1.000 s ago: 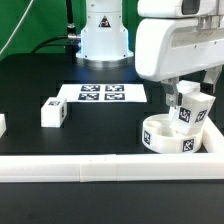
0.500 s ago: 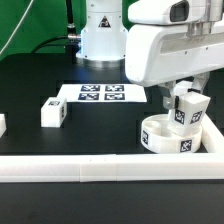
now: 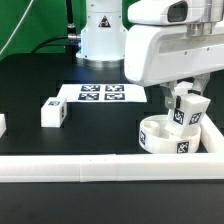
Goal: Assemble stool
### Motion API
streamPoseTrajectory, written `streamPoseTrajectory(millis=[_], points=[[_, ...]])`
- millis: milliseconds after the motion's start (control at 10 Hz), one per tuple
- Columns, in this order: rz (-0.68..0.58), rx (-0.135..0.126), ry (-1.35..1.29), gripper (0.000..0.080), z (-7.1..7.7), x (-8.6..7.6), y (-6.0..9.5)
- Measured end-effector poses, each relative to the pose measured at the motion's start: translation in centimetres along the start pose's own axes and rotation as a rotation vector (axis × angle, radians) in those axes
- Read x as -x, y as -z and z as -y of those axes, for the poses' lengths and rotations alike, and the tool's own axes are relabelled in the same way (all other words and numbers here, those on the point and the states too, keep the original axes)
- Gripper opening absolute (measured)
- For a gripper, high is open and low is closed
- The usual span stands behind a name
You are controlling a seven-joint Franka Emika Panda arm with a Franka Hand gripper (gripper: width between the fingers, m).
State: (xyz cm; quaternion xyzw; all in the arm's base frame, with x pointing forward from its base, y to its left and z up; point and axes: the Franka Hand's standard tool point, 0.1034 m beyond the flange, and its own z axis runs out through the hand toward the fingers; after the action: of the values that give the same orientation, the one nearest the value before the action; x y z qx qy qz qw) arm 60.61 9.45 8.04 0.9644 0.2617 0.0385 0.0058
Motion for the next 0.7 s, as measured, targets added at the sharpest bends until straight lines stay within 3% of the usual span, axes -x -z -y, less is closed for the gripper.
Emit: streamPoseTrajectory(millis=[400, 700], points=[[-0.059, 0.011, -0.449, 0.0336, 0.5, -0.2, -0.1], [-0.085, -0.017, -0.799, 0.0337, 1.9, -0.8, -0.2]])
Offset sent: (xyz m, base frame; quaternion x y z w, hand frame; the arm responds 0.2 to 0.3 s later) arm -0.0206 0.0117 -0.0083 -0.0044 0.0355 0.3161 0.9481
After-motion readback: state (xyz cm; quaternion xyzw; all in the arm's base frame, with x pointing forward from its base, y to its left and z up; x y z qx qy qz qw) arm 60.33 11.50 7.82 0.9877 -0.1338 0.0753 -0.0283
